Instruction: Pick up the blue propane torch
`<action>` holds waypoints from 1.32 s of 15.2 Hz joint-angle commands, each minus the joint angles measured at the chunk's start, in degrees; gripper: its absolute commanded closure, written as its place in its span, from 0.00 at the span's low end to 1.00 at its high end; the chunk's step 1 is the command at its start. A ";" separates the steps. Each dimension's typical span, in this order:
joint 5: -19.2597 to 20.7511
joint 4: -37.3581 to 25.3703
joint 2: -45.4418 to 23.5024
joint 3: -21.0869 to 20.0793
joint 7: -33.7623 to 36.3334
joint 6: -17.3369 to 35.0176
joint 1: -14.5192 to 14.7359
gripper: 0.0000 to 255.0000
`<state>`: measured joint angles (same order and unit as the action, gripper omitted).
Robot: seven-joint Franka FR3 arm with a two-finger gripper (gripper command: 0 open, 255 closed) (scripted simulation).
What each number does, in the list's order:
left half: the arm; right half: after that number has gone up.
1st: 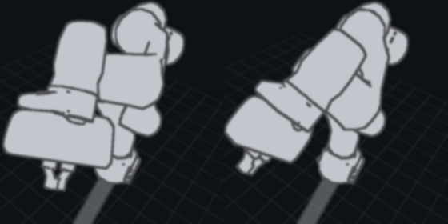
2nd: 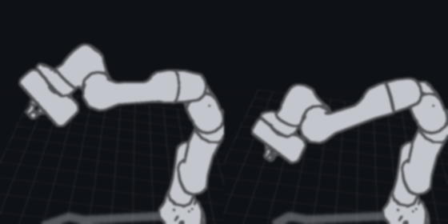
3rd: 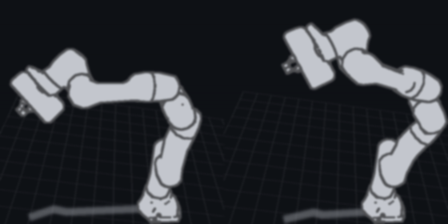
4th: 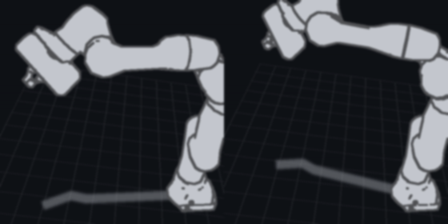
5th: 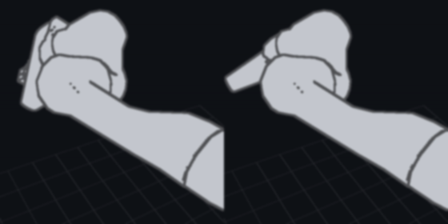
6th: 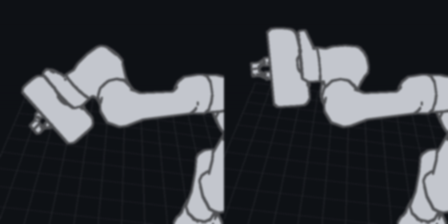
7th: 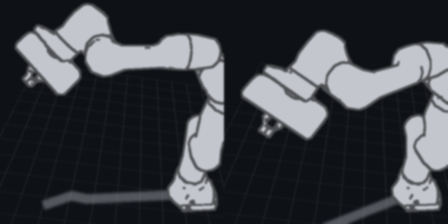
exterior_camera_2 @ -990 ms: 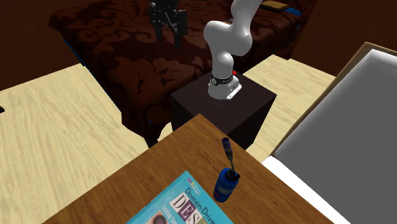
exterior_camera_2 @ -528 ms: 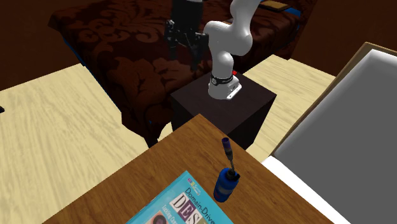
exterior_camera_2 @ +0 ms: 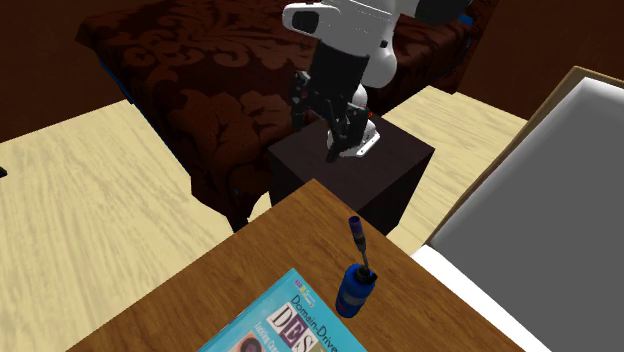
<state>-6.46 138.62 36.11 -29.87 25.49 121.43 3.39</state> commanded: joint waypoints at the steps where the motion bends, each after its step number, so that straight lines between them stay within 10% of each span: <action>1: 1.62 -1.35 -2.74 -4.22 4.11 2.83 -1.40 0.00; 8: 13.67 -9.15 -14.25 -22.61 21.59 9.04 -11.54 0.00; 13: 35.83 -18.67 -29.88 -46.59 41.63 6.27 -28.77 0.00; 15: 61.49 -25.28 -52.87 -50.57 57.82 -7.89 -22.94 0.00; 16: 58.14 -25.51 -49.19 -43.14 56.28 -5.25 -17.02 0.00; 20: 61.04 -24.26 -51.35 -41.30 58.94 -4.49 -15.06 0.00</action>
<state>53.64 114.16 -14.58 -71.81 83.65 116.82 -12.35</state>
